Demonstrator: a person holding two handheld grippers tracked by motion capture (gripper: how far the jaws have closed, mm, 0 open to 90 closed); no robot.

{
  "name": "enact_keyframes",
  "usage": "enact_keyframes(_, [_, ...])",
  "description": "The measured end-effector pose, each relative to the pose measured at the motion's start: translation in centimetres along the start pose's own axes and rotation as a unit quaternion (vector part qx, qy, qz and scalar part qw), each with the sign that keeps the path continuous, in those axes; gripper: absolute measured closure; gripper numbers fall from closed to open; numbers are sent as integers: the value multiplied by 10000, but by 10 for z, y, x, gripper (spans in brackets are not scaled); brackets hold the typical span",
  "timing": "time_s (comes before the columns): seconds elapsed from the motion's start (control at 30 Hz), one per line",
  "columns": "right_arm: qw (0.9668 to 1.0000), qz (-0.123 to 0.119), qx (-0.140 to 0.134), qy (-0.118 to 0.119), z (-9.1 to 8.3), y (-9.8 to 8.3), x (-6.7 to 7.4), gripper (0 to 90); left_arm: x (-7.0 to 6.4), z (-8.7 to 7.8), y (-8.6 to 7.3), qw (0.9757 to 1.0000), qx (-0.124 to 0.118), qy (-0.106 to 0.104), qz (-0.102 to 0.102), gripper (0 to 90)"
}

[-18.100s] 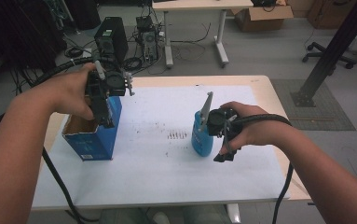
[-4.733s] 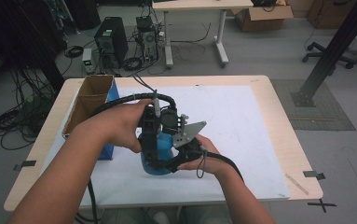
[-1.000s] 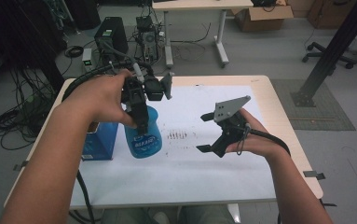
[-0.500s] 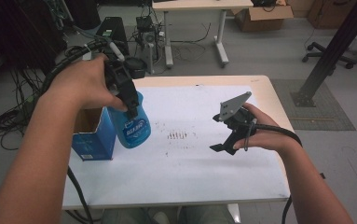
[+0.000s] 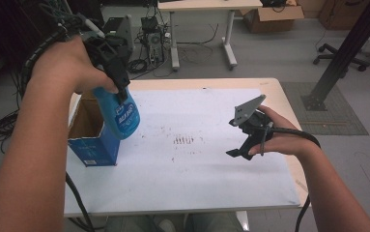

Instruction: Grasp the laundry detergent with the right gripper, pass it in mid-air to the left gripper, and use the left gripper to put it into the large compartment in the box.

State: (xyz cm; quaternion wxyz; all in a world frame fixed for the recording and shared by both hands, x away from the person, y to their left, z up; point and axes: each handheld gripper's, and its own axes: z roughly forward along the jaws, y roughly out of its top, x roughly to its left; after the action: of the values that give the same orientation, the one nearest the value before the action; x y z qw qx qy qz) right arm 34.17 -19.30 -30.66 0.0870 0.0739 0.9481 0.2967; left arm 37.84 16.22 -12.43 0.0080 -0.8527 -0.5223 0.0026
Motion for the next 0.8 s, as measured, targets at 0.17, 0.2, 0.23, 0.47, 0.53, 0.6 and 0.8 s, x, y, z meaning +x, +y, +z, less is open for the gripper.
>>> enact_keyframes(0.17, [10000,24,-9,-5,-1,-4,-2,25,15,-8,-1,9988,-110,-84,-466,390])
enact_keyframes(0.2, [10000,43,-9,1,-1,-4,-2,25,23,-12,-3,9973,-123,-131,-714,390])
enact_keyframes(0.23, [10000,47,1,5,-2,-5,-2,25,27,-14,-3,9962,-145,-155,-850,390])
enact_keyframes(0.47, [10000,84,27,28,1,-11,-4,25,55,-17,-7,9868,-45,-273,-1598,390])
enact_keyframes(0.53, [9999,99,37,23,2,-13,-4,25,61,-19,-8,9844,-11,-239,-1745,390])
enact_keyframes(0.6, [9999,129,44,28,2,-14,-5,26,66,-21,-8,9828,19,-137,-1841,390])
enact_keyframes(0.8, [9999,129,63,35,4,-15,-5,26,81,-27,-11,9774,47,52,-2114,390])
